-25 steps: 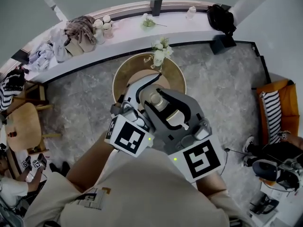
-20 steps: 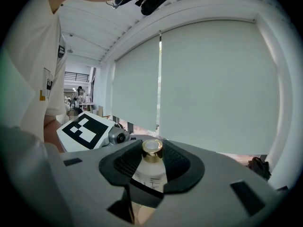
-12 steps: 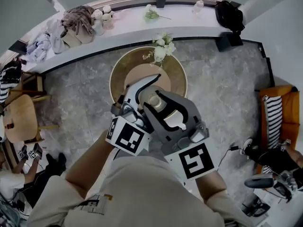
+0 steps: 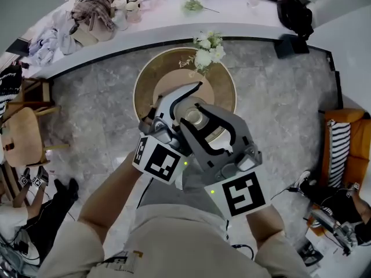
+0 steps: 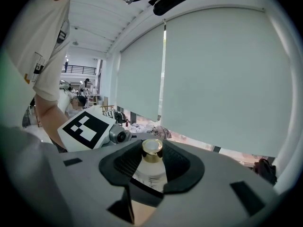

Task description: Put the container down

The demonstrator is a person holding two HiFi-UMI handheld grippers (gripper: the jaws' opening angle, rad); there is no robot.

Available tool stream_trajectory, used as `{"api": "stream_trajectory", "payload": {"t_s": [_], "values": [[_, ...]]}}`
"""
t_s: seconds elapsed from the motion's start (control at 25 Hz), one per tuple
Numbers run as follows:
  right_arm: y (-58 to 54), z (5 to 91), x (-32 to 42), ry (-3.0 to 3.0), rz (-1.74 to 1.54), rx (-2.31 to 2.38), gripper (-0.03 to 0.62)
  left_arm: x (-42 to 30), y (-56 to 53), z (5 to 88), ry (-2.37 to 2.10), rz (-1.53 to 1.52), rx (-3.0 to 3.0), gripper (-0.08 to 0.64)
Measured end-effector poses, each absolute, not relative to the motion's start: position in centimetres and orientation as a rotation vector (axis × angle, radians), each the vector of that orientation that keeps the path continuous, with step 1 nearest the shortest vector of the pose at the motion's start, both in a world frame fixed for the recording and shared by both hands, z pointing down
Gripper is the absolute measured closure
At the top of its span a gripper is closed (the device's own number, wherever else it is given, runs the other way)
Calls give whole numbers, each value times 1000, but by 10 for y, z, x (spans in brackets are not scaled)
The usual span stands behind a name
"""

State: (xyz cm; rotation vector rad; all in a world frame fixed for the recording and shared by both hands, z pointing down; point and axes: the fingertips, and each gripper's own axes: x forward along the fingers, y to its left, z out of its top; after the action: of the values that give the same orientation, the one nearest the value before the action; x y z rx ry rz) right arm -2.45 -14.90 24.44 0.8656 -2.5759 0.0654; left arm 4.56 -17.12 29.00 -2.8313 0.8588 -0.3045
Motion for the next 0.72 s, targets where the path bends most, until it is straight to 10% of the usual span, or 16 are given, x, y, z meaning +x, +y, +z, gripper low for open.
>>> {"api": "stream_trajectory", "payload": {"t_s": [0.72], "values": [[-201, 394, -20, -2559, 169, 947, 459, 49, -218, 438, 782, -327, -2892, 195]]}}
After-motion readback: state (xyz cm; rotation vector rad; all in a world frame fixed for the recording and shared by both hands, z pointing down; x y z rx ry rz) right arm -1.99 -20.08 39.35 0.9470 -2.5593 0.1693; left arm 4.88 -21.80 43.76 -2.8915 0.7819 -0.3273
